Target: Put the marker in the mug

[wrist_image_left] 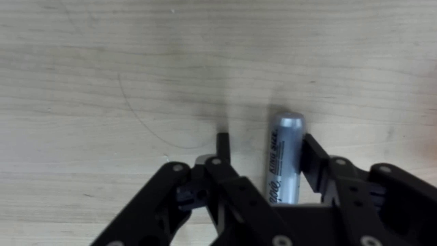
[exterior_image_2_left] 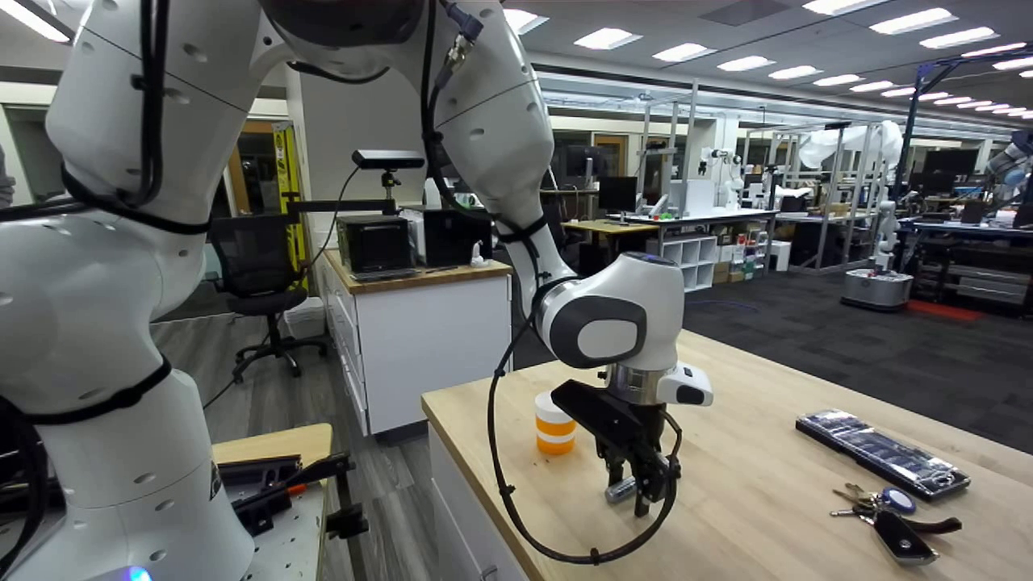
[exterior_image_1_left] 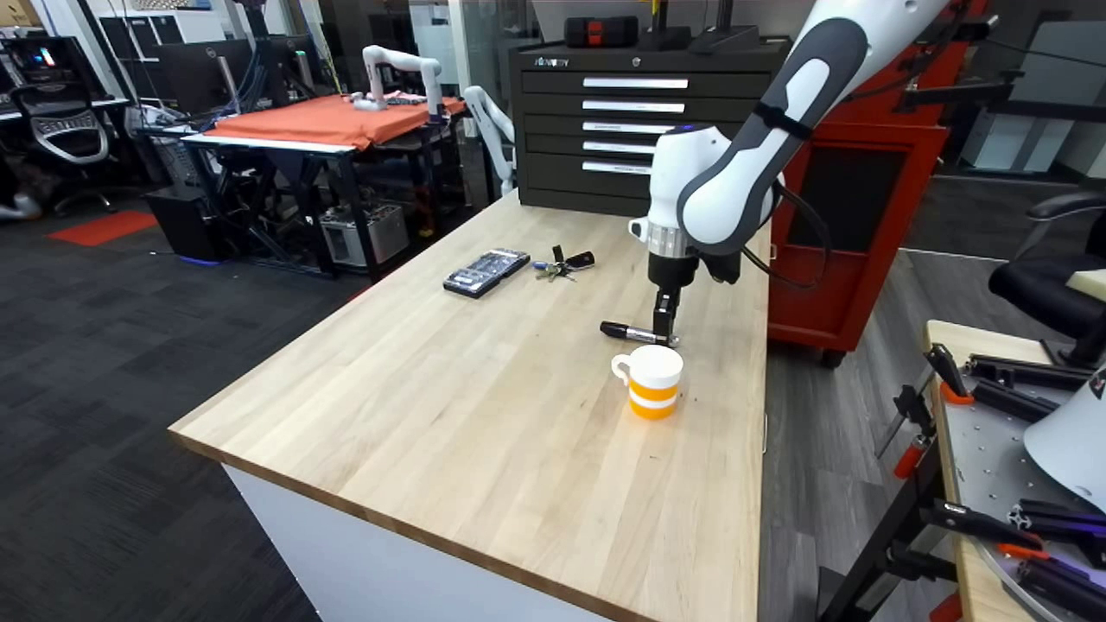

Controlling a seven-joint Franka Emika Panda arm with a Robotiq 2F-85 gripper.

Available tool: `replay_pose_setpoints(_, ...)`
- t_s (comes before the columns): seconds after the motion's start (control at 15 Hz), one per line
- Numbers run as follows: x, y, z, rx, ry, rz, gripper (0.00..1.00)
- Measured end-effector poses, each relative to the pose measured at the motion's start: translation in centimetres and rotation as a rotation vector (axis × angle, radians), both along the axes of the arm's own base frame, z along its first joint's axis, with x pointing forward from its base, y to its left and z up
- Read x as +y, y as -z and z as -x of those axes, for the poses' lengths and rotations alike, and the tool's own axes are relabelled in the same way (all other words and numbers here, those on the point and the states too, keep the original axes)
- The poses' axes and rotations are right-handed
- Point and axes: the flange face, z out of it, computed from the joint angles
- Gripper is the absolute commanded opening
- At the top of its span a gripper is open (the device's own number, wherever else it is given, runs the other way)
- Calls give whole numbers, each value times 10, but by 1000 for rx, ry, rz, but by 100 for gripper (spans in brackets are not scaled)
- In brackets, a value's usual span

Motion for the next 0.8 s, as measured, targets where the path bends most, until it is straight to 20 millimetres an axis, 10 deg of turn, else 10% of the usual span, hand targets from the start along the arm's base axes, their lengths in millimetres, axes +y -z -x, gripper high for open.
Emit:
replay_pose_setpoints(0.27,-2,-3,-2,-7,2,1,2)
replay_pose_setpoints(0.8,3,-25,-4,22,2,0,6)
